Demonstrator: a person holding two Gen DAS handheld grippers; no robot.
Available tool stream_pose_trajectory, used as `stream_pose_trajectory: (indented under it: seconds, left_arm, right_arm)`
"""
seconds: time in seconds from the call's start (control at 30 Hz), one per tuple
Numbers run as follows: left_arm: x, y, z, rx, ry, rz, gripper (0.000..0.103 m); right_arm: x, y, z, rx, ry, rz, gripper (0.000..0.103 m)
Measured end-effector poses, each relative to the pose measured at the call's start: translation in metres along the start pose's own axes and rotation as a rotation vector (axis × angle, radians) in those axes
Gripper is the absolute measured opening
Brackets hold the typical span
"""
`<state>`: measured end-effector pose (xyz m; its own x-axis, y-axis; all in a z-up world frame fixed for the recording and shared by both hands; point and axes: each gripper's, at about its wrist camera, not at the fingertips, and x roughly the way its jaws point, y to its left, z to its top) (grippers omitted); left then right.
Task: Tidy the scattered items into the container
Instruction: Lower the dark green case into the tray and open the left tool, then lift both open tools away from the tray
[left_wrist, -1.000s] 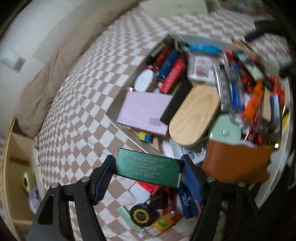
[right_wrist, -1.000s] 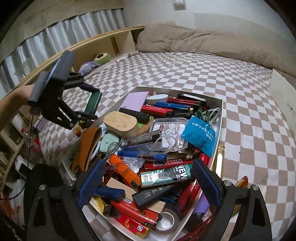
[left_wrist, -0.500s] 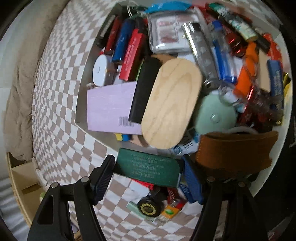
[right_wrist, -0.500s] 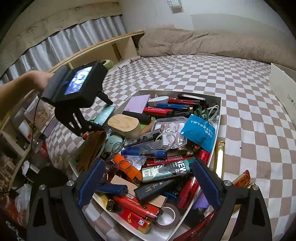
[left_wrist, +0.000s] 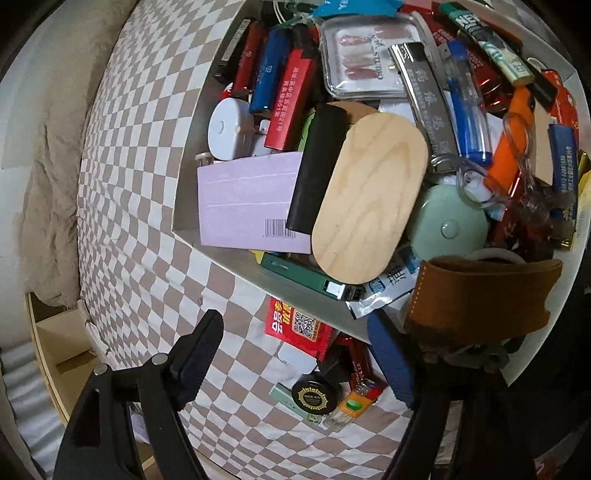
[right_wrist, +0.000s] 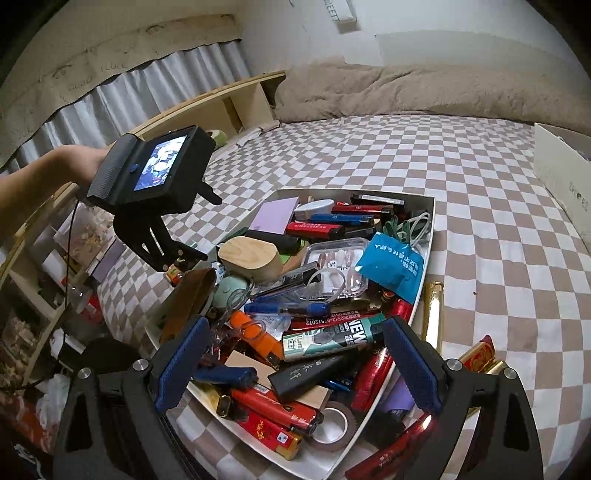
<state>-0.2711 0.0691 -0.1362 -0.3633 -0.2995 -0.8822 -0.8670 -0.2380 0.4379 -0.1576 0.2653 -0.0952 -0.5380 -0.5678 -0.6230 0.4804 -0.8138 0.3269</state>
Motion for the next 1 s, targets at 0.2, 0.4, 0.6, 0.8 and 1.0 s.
stream_pose_trajectory:
  seconds: [0.2,0.4,0.6,0.8,1.0]
  left_arm:
    - [-0.009,-0.009,-0.01,-0.09,-0.057,-0.032,0.081]
    - [-0.026,-0.017,-0.028,-0.201,-0.153,-0.046,0.094]
    - [-0.041,-0.025,-0.048,-0.367,-0.263,-0.08,0.094]
    - [-0.057,-0.041,-0.06,-0.472,-0.374,-0.093,0.094]
    - [-0.07,-0.051,-0.069,-0.544,-0.452,-0.086,0.102]
  right_arm:
    - [-0.006,0.007,0.001,0.005,-0.015,-0.004,0.096]
    - [-0.013,0.014,0.001,0.019,-0.029,-0.016,0.096]
    - [-0.024,0.023,-0.003,0.037,-0.044,-0.035,0.096]
    - [-0.035,0.032,-0.005,0.049,-0.055,-0.061,0.096]
    - [-0.048,0.043,-0.009,0.041,-0.064,-0.1,0.096]
